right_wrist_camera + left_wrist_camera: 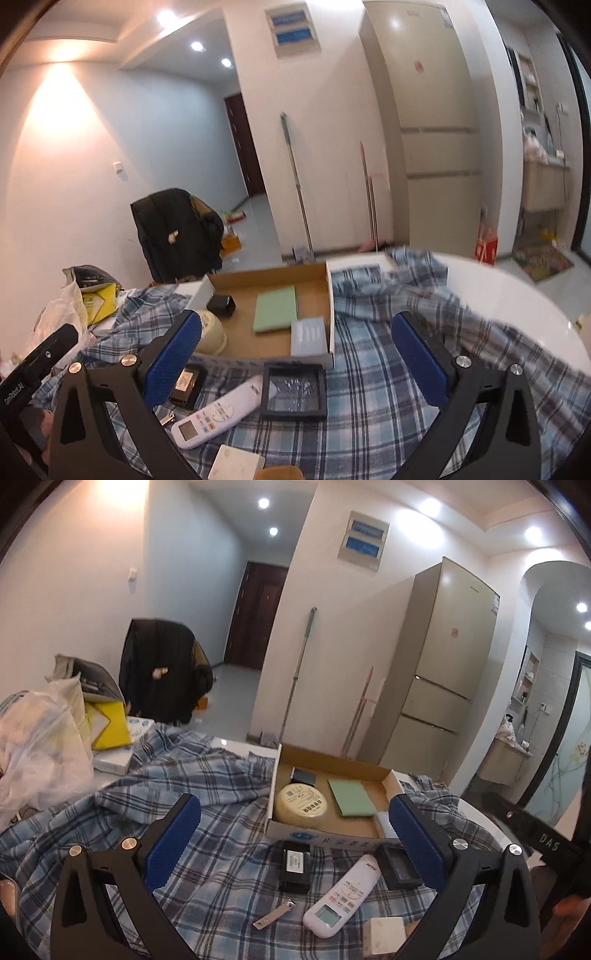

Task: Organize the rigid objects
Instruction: 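Withdraw both tools up and away from the cardboard box, then lower the left tool and grasp the black battery pack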

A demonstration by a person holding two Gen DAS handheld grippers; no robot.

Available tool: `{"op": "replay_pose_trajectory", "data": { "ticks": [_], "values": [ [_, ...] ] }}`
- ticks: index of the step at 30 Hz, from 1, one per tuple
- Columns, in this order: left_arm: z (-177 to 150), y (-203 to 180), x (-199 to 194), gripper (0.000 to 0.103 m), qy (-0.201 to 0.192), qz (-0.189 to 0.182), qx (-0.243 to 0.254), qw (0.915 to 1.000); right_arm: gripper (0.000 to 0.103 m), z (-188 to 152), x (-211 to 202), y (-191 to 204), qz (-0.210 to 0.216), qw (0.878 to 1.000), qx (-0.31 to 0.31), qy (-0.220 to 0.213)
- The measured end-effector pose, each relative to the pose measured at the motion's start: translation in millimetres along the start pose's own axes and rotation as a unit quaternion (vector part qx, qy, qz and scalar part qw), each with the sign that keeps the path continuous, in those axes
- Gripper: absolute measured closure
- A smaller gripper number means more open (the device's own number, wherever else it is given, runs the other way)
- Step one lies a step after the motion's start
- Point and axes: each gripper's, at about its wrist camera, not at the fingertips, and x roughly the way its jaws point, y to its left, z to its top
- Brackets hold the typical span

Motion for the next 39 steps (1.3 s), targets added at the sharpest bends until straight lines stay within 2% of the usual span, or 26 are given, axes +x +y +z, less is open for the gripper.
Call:
{"op": "replay_pose_trajectory", "data": {
  "ticks": [7, 10, 13, 15, 20, 21, 27, 30, 32, 34, 36, 39],
  "values": [
    [25, -26, 16, 0.0, 0.013, -0.017, 0.052, 0.9984, 0.0, 23, 14, -8, 0.017, 0.998, 0.035, 0.043],
    [19, -30, 35, 0.0, 0.035, -0.033, 0.064, 0.9968, 0.0, 16, 28, -6, 0.023, 0.997, 0.04, 0.065],
    [3, -26, 62, 0.002, 0.074, -0.044, 0.067, 0.9941, 0.0, 2, 42, -5, 0.024, 0.996, 0.038, 0.076],
    [-10, -20, 81, 0.011, 0.108, -0.044, 0.067, 0.9909, 0.001, -8, 51, -5, 0.024, 0.996, 0.032, 0.08],
    [-36, -11, 121, 0.046, 0.193, -0.046, 0.071, 0.9775, 0.001, -20, 69, -7, 0.007, 0.995, 0.007, 0.095],
    [-39, -11, 125, 0.048, 0.201, -0.044, 0.075, 0.9757, 0.001, -21, 70, -10, 0.006, 0.996, 0.008, 0.092],
    [-58, -18, 141, 0.05, 0.23, -0.02, 0.115, 0.9662, 0.0, -25, 72, -17, -0.004, 0.996, 0.0, 0.089],
    [-63, -21, 146, 0.05, 0.23, 0.017, 0.134, 0.9639, 0.001, -27, 76, -19, -0.002, 0.995, 0.004, 0.097],
    [-63, -21, 149, 0.055, 0.237, -0.001, 0.13, 0.9628, 0.001, -28, 79, -19, 0.002, 0.995, 0.004, 0.103],
    [-64, -19, 153, 0.057, 0.241, 0.005, 0.129, 0.9618, 0.001, -29, 79, -18, 0.001, 0.995, 0.0, 0.104],
    [-67, -17, 159, 0.065, 0.254, 0.007, 0.125, 0.959, 0.0, -29, 79, -18, -0.003, 0.995, -0.005, 0.099],
    [-68, -16, 160, 0.066, 0.257, 0.004, 0.123, 0.9585, 0.001, -30, 79, -16, -0.007, 0.995, -0.012, 0.096]
  ]
}}
